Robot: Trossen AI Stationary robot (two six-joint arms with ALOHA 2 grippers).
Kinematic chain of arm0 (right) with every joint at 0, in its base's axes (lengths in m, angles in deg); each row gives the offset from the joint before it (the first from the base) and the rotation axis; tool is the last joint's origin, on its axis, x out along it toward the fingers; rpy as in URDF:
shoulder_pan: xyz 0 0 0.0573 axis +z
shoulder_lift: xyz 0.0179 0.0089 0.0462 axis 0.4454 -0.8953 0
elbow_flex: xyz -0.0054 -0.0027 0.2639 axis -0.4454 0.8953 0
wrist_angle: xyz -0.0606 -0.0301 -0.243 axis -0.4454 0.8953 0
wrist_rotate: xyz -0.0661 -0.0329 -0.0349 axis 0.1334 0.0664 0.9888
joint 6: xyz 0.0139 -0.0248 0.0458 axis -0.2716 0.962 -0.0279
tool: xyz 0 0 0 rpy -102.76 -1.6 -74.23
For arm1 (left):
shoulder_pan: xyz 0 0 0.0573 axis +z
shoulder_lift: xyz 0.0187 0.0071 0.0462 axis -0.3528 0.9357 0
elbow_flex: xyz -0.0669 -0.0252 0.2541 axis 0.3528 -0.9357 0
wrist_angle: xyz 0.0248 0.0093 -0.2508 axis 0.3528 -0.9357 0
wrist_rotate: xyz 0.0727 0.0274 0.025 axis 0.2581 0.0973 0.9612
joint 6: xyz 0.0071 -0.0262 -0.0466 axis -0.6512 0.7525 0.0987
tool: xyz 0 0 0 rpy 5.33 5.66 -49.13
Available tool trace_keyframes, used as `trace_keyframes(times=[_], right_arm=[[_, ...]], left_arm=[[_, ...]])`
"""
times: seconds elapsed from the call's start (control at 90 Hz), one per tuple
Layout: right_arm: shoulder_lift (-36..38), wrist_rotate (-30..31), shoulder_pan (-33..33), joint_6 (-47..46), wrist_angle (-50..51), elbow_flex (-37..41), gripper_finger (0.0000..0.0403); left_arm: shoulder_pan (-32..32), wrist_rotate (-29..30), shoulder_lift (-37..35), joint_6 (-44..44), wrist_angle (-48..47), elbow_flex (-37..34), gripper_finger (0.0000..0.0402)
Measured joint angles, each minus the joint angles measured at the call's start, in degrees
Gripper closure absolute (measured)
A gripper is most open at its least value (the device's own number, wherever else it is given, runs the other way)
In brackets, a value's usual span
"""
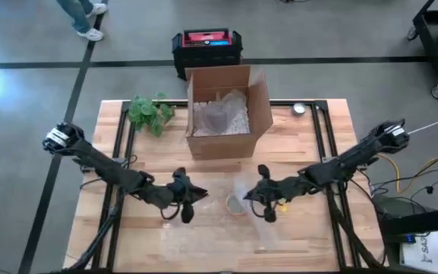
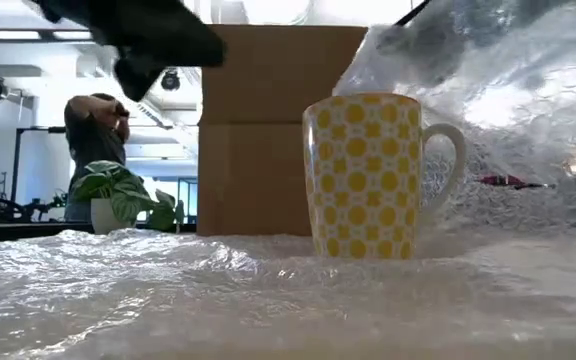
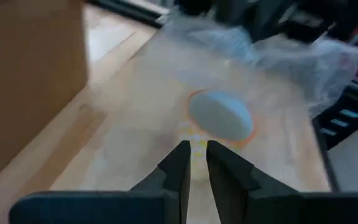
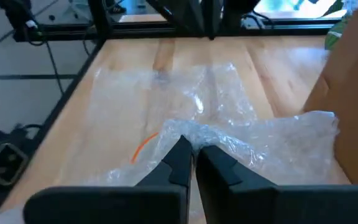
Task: Wrap mug
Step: Wrap the yellow mug with a bubble wrap
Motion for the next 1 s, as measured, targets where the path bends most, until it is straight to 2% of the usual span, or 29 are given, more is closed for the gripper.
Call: trace_keyframes(times=[0.133, 0.233, 0.444, 0.733, 0.867, 1.0], right_arm=[[-5.06, -0.03, -0.75, 2.17, 0.38, -3.17, 0.0403], [-9.18, -0.27, -0.89, 2.70, 0.43, -5.39, 0.0403], [-15.38, -4.57, -0.87, 3.31, 1.73, -9.38, 0.0403], [-17.27, -4.83, -0.89, 3.72, 15.47, -16.07, 0.0403], [-17.29, -4.96, -0.87, 4.80, 23.14, -20.25, 0.0403], [-17.29, -5.01, -0.87, 5.07, 35.67, -26.86, 0.0403]], left_arm=[[2.52, -0.63, 4.37, -2.50, 5.71, 1.60, 0.0361], [3.92, -2.49, 8.14, -5.06, 6.01, 4.94, 0.0361], [5.55, -9.95, 16.64, -11.40, 3.82, 14.08, 0.0361], [5.53, -10.39, 23.02, -11.44, -11.99, 23.19, 0.0370], [5.48, -10.35, 23.28, -11.17, -12.13, 23.25, 0.0370], [5.48, -10.07, 23.22, -11.22, -11.01, 23.19, 0.0370]])
